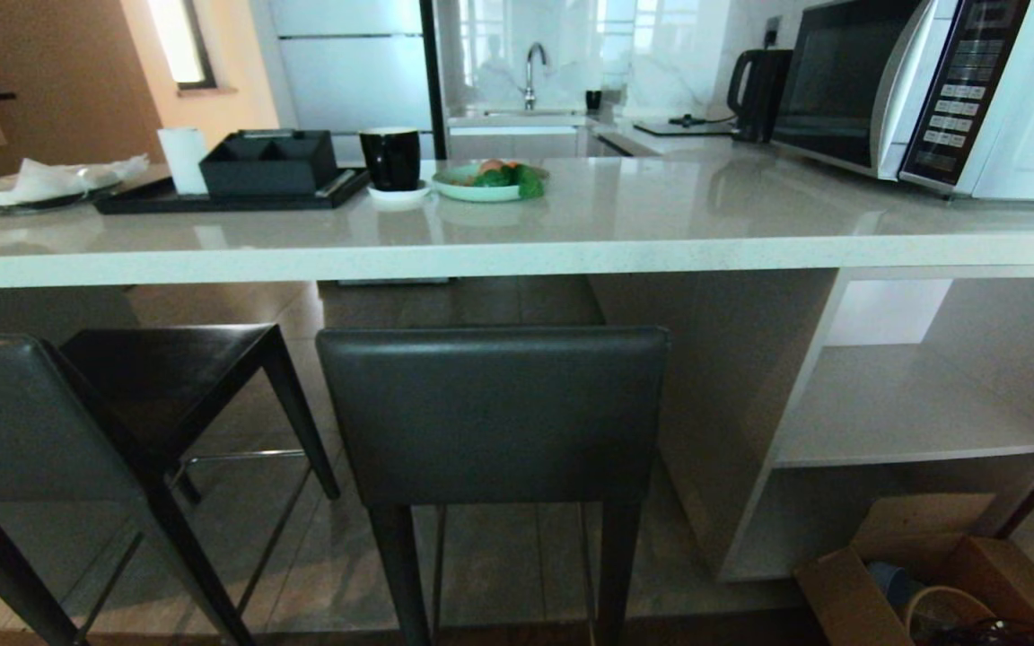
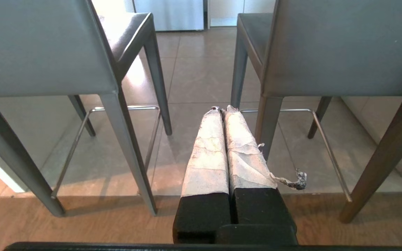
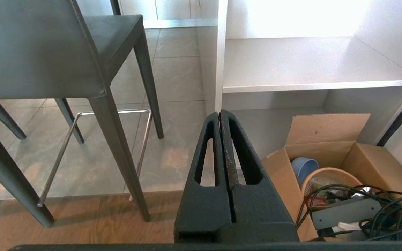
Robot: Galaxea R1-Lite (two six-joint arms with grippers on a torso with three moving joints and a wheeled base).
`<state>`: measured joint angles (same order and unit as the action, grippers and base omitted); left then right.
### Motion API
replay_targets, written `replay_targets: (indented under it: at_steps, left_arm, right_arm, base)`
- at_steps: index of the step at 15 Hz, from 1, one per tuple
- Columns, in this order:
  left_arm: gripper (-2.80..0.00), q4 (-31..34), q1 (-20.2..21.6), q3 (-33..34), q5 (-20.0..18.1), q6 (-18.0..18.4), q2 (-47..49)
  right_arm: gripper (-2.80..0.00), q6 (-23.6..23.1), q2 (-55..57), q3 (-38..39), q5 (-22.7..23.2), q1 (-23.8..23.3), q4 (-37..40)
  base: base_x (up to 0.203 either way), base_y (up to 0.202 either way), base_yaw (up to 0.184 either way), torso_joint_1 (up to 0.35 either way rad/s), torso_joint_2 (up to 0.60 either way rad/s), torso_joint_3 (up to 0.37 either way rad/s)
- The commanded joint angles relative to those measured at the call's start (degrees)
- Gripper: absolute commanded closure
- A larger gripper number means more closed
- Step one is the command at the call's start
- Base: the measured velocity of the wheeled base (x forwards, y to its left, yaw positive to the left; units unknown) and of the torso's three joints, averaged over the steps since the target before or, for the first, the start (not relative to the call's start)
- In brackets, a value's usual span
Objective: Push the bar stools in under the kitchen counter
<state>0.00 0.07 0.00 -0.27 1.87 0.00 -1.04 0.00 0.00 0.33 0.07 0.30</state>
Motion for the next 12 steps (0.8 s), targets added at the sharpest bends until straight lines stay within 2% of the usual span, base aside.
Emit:
replay_targets:
  at_steps: [1,5,10,12]
  left_arm:
    - [0.00,0.0,0.0,0.0,0.1,-0.3,0.1]
    - [0.00,0.0,0.0,0.0,0.1,-0.4,0.1]
    - [0.00,-0.1,0.0,0.0,0.1,-0.4,0.1]
    - [0.00,-0.1,0.0,0.0,0.1,-0.4,0.1]
  right_arm:
    - [0.00,0.0,0.0,0.1,0.0,0.0,0.0]
    - [0.00,0.0,0.0,0.1,0.0,0.0,0.1]
    - [0.00,0.0,0.0,0.1,0.0,0.0,0.0]
    - [0.00,0.0,0.0,0.1,0.0,0.0,0.1]
  base:
    - [0.000,0.000,0.000,0.000,0.00,0.000]
    - [-0.023,0.000,0.001,0.003,0.00,0.000]
    - [-0.191,0.000,-0.002,0.003,0.00,0.003]
    - [-0.051,0.000,-0.002,-0.001,0.00,0.001]
